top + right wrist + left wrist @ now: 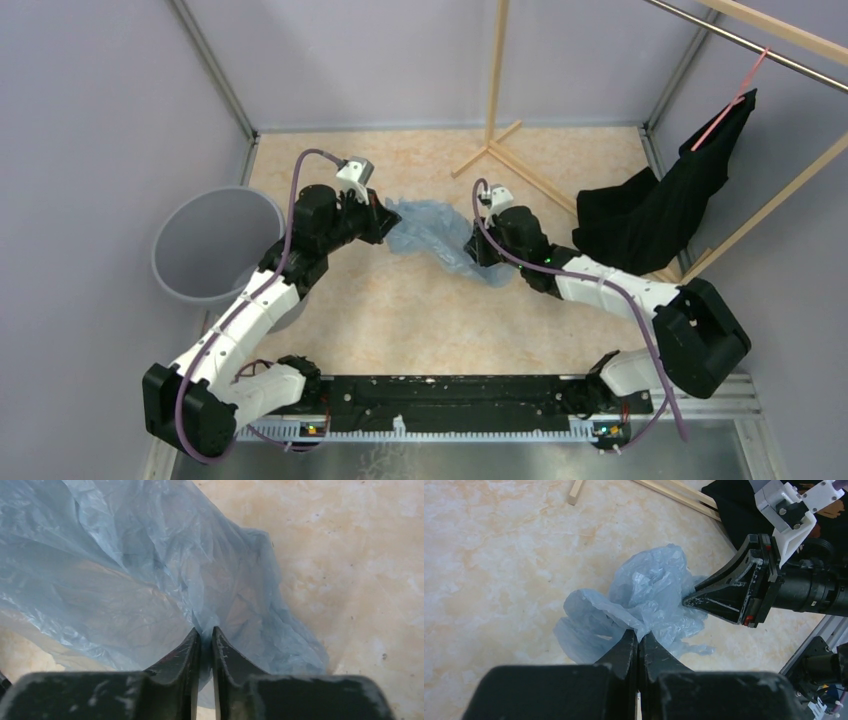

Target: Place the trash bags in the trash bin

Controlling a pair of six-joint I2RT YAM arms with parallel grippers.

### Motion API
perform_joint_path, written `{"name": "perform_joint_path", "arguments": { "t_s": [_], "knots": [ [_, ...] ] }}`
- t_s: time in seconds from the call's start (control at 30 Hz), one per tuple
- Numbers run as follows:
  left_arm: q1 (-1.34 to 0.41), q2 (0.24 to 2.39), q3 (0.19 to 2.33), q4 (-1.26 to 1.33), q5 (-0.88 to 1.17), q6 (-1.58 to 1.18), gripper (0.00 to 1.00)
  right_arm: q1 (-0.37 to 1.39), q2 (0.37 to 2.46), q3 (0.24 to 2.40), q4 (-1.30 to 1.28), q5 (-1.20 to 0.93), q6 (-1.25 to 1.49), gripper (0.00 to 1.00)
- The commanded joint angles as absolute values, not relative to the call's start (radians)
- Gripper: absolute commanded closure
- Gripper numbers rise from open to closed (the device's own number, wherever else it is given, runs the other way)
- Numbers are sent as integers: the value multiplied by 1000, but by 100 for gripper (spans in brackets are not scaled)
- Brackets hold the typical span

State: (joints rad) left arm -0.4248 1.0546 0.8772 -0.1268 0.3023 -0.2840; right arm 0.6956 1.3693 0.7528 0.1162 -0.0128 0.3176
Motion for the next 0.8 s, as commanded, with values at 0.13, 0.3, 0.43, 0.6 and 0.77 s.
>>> {"name": "perform_joint_path", "arguments": {
  "t_s": [0.13, 0.3, 0.43, 0.6, 0.77],
  "knots": [
    [-420, 1041, 906, -97, 272, -260, 94, 655, 1171, 790, 23, 47, 401, 100],
    [-420, 1038, 913, -117, 225, -261, 85, 564, 992, 787, 36, -136, 561, 100],
    [-420, 1022, 907, -104, 250, -259, 60, 564, 950, 818, 30, -185, 613, 100],
    [-420, 966, 885, -34, 377, -240, 10, 563, 978, 840, -25, -175, 595, 100],
    [-420, 882, 841, 37, 386, -236, 1, 563, 1003, 862, -80, -189, 532, 100]
  ]
}}
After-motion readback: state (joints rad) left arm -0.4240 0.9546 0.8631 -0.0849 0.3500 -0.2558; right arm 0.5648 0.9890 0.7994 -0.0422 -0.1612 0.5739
